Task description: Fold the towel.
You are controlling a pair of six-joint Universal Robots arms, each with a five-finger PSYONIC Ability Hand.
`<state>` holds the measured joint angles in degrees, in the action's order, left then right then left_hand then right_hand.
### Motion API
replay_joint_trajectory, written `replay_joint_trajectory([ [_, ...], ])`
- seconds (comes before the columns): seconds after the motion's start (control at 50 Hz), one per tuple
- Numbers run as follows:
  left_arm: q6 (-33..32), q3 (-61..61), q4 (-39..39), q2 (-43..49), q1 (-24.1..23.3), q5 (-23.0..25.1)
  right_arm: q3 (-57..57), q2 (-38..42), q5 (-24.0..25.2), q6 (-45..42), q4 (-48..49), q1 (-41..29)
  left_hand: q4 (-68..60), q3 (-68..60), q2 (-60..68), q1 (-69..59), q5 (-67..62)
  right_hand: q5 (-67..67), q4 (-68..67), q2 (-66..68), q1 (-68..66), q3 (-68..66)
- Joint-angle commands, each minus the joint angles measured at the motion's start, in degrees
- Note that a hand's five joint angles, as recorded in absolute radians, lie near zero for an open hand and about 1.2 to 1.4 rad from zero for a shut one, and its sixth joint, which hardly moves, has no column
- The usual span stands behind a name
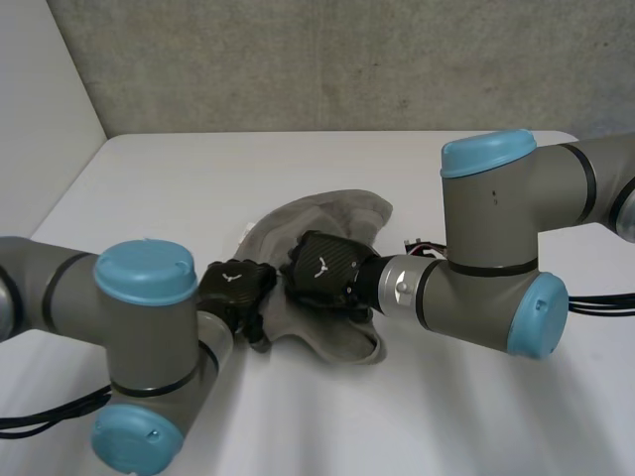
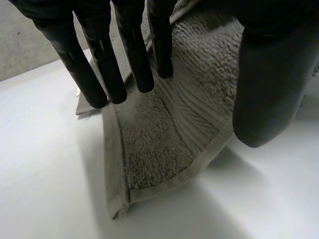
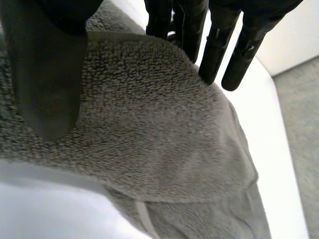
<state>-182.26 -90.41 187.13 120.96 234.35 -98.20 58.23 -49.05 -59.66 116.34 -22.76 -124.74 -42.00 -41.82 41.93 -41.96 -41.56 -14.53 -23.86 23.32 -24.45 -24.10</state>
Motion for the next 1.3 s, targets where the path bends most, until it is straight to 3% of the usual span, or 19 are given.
replay_joint_trajectory([
  [0.02,-0.1,3.7,0.5,4.0,-1.1,-0.2,0.1,-0.1,-4.2,4.1,6.3,-0.2,-0.7,-0.8,0.7,-0.7,8.9,-4.0,-4.7,5.2,-4.1,-4.5],
  [0.22,-0.3,6.6,1.3,7.4,-1.1,-0.8,-0.2,0.9,-4.6,5.3,7.5,0.1,-25.2,-25.4,25.3,-25.3,-15.7,-25.6,-26.3,26.8,-25.7,-26.0],
  [0.26,-0.3,7.3,2.0,7.4,-1.1,-2.3,-1.2,1.9,-4.8,5.4,7.6,0.1,-38.0,-38.1,38.0,-38.0,-28.4,-35.3,-36.0,36.5,-35.4,-35.7],
  [0.34,-0.8,7.9,3.8,7.3,-1.0,-5.1,-2.8,2.6,-5.5,5.7,7.7,0.2,-38.0,-38.2,38.1,-38.0,-28.4,-42.1,-42.7,43.3,-42.1,-42.5],
  [0.44,-1.1,9.3,5.0,6.6,-0.8,-7.9,-4.4,2.6,-8.3,8.4,9.0,0.0,-38.0,-38.2,38.1,-38.0,-28.4,-40.6,-41.2,41.8,-40.6,-41.0],
  [0.5,-1.1,9.9,4.7,5.0,-0.3,-8.1,-5.1,1.6,-9.2,11.5,9.2,0.4,-38.0,-38.2,38.1,-38.0,-28.4,-34.7,-35.3,35.9,-34.8,-35.1],
  [0.56,-1.1,9.5,4.7,1.0,-0.1,-7.9,-6.0,-0.6,-9.5,15.3,9.2,0.6,-38.0,-38.2,38.1,-38.0,-28.4,-20.6,-21.3,21.8,-20.7,-21.0],
  [0.6,-1.1,9.5,4.7,-1.2,0.0,-7.7,-6.2,-2.3,-9.5,17.3,9.1,0.6,-38.0,-38.2,38.1,-38.0,-28.4,-23.2,-23.9,24.4,-23.3,-23.7],
  [0.64,-1.1,9.8,4.6,-3.2,0.1,-7.6,-6.8,-5.4,-9.2,20.4,9.1,0.6,-38.0,-38.2,38.1,-38.0,-28.4,-38.3,-38.9,39.5,-38.4,-38.7],
  [0.66,-1.1,9.9,4.5,-5.3,0.5,-7.5,-6.8,-5.4,-9.2,20.4,9.1,0.6,-38.0,-38.2,38.1,-38.0,-28.4,-38.4,-39.0,39.6,-38.5,-38.8],
  [0.68,-1.0,9.9,4.3,-7.6,0.8,-7.4,-7.4,-6.7,-9.6,21.5,9.1,0.6,-38.0,-38.2,38.1,-38.0,-28.4,-51.9,-52.5,53.1,-51.9,-52.3],
  [0.76,-1.0,10.0,4.0,-12.8,0.7,-7.3,-8.4,-10.3,-10.1,25.8,9.4,0.7,-38.0,-38.2,38.1,-38.0,-28.4,-55.5,-56.1,56.7,-55.6,-55.9],
  [0.8,-1.0,9.5,4.6,-18.0,0.6,-7.3,-8.0,-15.3,-10.7,33.0,9.6,1.4,-38.0,-38.2,38.1,-38.0,-28.4,-55.5,-56.1,56.7,-55.6,-55.9],
  [0.9,-1.0,8.3,4.5,-20.3,0.9,-7.2,-5.4,-17.4,-10.0,39.7,10.3,3.3,-38.0,-38.2,38.1,-38.0,-28.4,-55.5,-56.1,56.7,-55.6,-55.9],
  [1.04,-1.2,3.0,4.4,-19.1,2.1,-7.0,-1.2,-15.3,-10.3,37.6,9.5,3.2,-38.0,-38.2,38.1,-38.0,-28.4,-55.5,-56.1,56.7,-55.6,-55.9],
  [1.16,-6.4,1.5,3.0,-12.3,3.6,-3.4,-2.2,-9.5,-10.7,26.3,3.2,3.7,-38.0,-38.2,38.1,-38.0,-28.4,-55.5,-56.1,56.7,-55.6,-55.9],
  [1.26,-13.8,8.2,4.5,-9.8,7.6,-2.3,-13.2,-5.2,-12.9,22.6,4.2,3.2,-38.0,-38.2,38.1,-38.0,-28.4,-55.5,-56.1,56.7,-55.6,-55.9],
  [1.3,-15.9,18.4,5.4,-8.6,8.7,-2.6,-25.0,-0.6,-17.7,26.5,11.2,2.7,-38.0,-38.2,38.1,-38.0,-28.4,-55.5,-56.1,56.7,-55.6,-55.9],
])
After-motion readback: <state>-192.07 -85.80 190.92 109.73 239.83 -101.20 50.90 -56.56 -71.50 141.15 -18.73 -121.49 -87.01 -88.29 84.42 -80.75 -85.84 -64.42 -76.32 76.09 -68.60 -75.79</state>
